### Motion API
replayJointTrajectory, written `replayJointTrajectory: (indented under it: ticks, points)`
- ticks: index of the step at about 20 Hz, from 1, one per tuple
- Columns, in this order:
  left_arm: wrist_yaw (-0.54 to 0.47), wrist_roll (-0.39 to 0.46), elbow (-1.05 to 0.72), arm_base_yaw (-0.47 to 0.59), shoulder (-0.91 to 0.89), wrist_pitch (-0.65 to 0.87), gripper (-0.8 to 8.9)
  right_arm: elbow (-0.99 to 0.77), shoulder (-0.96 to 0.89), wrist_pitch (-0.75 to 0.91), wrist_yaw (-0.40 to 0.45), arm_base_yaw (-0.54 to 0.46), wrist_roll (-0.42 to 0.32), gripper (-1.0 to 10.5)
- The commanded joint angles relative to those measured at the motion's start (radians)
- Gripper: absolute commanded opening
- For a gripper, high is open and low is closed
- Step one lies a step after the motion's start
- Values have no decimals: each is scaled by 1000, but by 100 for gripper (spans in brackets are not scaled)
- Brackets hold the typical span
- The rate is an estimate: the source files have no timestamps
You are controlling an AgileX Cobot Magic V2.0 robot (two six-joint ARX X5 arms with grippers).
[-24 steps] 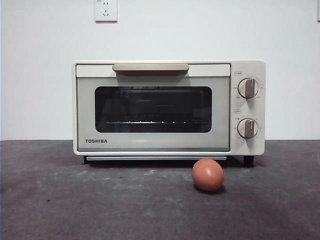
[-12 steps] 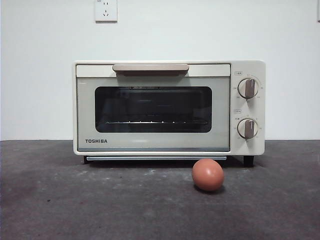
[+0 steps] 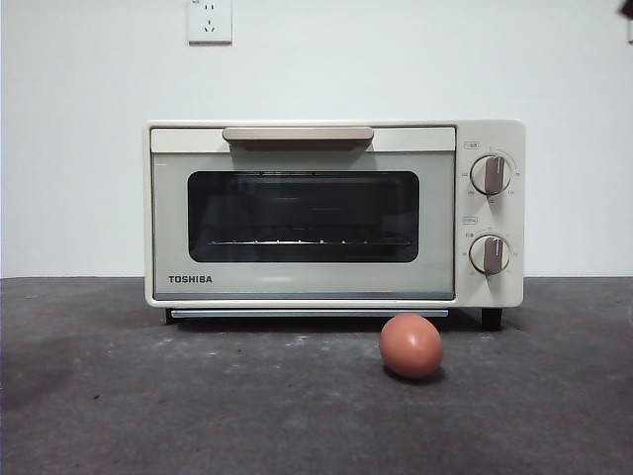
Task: Eggoven
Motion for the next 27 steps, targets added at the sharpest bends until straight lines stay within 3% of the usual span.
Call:
replayJointTrajectory:
  ticks: [1,3,6,11,18,27]
  points:
    - [6,18,16,-3,4,9,7,14,71,103,0,51,77,370]
    - [6,17,16,-3,4,9,7,14,156,191,48,113,130,369]
    - [6,16,16,-3,4,9,7,21,320,263,216,211,193,369]
    - [6,16,16,-3,4,9,7,112,597,309,385,308,219,362]
    - [6,16,16,-3,3,9,7,217,888,358,426,336,240,362]
    - [6,16,16,-3,3,16,7,217,1024,452,445,335,261,353]
